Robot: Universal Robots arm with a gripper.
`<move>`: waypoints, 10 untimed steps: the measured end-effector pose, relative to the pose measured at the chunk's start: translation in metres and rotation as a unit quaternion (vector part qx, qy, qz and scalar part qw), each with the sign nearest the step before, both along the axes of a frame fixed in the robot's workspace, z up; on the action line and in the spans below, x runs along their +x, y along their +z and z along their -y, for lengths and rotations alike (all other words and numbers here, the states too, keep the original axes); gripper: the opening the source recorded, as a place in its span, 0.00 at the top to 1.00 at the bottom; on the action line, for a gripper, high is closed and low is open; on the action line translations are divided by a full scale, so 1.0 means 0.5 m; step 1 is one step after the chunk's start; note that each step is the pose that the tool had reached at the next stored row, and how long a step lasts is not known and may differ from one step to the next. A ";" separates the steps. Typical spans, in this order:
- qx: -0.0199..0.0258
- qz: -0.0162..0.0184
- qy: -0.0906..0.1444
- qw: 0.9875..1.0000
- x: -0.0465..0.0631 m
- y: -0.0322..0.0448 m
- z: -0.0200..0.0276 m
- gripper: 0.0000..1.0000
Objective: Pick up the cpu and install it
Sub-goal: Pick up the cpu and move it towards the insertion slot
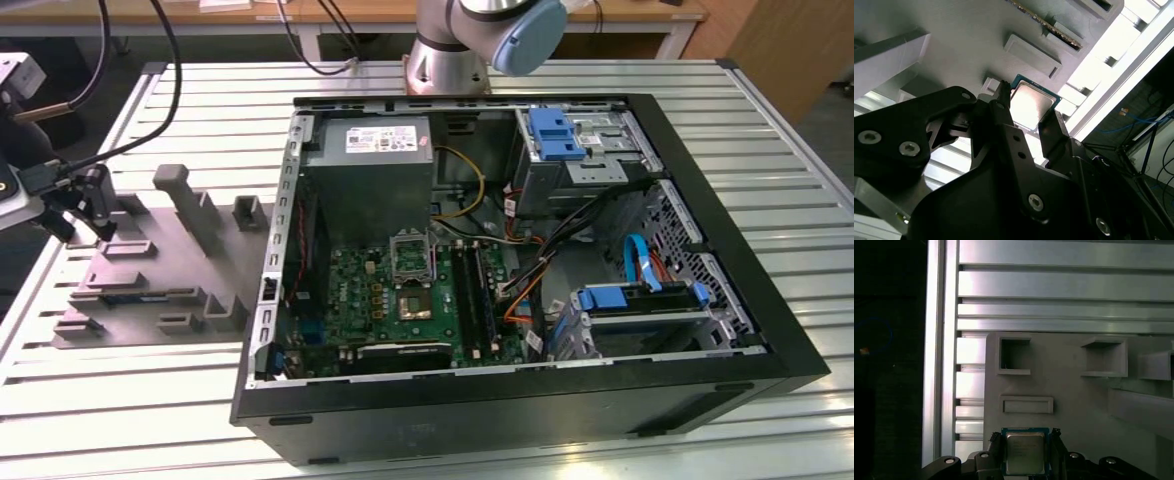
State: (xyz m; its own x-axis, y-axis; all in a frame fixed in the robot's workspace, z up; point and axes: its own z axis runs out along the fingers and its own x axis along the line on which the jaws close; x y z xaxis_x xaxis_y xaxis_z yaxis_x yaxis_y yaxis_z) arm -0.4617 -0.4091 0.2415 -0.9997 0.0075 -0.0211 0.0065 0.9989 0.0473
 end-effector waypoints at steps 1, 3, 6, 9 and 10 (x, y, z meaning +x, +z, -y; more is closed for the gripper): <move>0.000 0.000 0.000 1.000 0.000 0.000 0.0000 0.53; 0.000 0.000 0.000 1.000 0.000 0.001 0.0000 0.53; 0.000 0.000 0.000 1.000 0.000 0.006 0.0000 0.53; 0.000 0.000 0.000 1.000 0.000 0.007 0.0000 0.53; 0.000 0.000 0.000 1.000 0.000 0.007 0.0000 0.53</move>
State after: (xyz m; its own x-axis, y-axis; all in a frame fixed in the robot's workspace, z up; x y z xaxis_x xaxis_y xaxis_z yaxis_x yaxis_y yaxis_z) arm -0.4617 -0.4091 0.2451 -0.9997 0.0075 -0.0212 0.0065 0.9989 0.0473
